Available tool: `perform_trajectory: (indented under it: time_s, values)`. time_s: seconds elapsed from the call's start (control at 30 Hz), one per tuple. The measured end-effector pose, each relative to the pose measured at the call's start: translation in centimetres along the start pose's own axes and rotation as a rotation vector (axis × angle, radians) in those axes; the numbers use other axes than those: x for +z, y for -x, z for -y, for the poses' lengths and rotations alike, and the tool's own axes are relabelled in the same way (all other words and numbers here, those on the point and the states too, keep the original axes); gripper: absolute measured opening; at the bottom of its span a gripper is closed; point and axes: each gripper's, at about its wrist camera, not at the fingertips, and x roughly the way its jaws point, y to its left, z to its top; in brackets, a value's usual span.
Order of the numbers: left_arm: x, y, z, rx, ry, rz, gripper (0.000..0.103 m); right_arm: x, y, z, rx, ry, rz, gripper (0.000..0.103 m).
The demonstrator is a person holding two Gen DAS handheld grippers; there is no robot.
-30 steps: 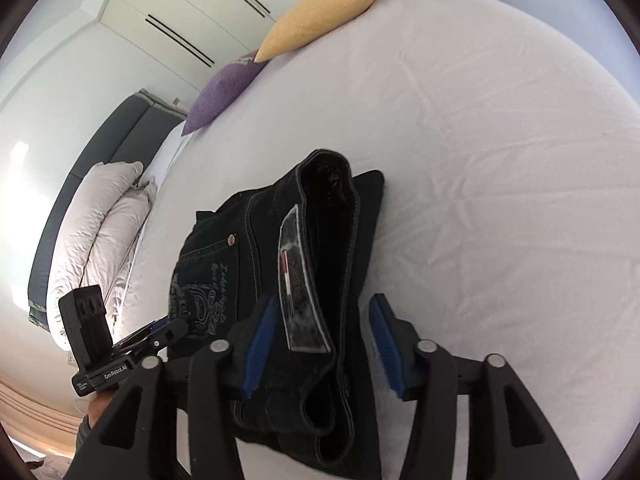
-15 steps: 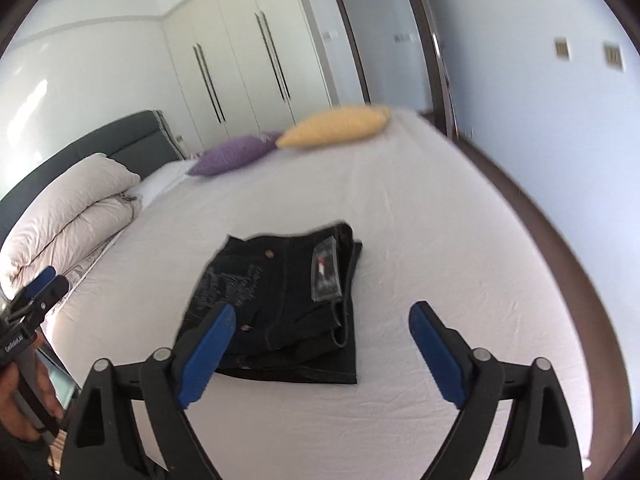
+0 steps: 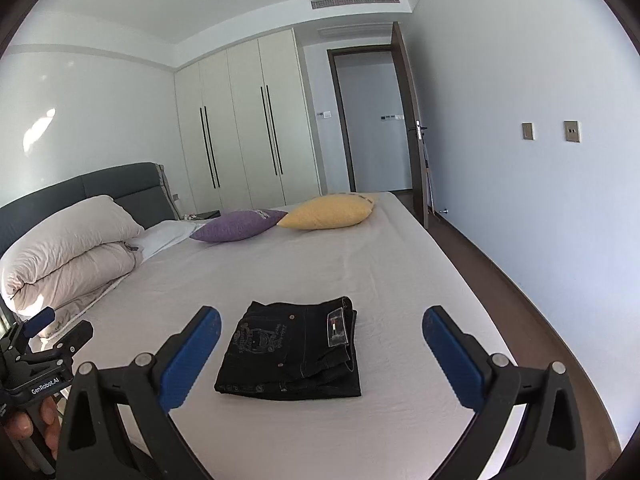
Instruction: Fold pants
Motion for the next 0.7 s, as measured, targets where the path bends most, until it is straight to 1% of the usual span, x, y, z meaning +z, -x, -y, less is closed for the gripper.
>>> perform_trajectory:
  time_s: [0.07, 0.17, 0.27, 0.4, 0.53, 0.7]
  values:
    - [-0.3, -0.1, 0.3, -0.001, 0.005, -0.043, 0.103, -0.5, 0.3, -0.4, -0.009, -0.002, -0.028, 0.103]
    - [-1.1, 0.0, 0.7, -0.013, 0.006, -0.108, 0.103, -1.3, 0.6, -1.1, -0.047, 0.016, -0.059, 0.103]
    - [-2.0, -0.6, 1.2, -0.034, 0.02, -0.146, 0.103, -2.0, 0.3, -1.5, -0.043, 0.017, -0.092, 0.103]
    - [-2.7, -1.2, 1.6, -0.039, 0.024, -0.169, 0.103, -2.7, -0.1, -2.0, -0.044, 0.025, -0.118, 0.103]
    - [-3.2, -3.0, 1.7, -0.036, 0.033, -0.202, 0.103, -3.4, -0.4, -2.5, -0.043, 0.032, -0.142, 0.103]
    - [-4.0, -4.2, 2.0, -0.034, 0.032, -0.232, 0.103, -4.1, -0.9, -2.8, -0.047, 0.042, -0.17, 0.103]
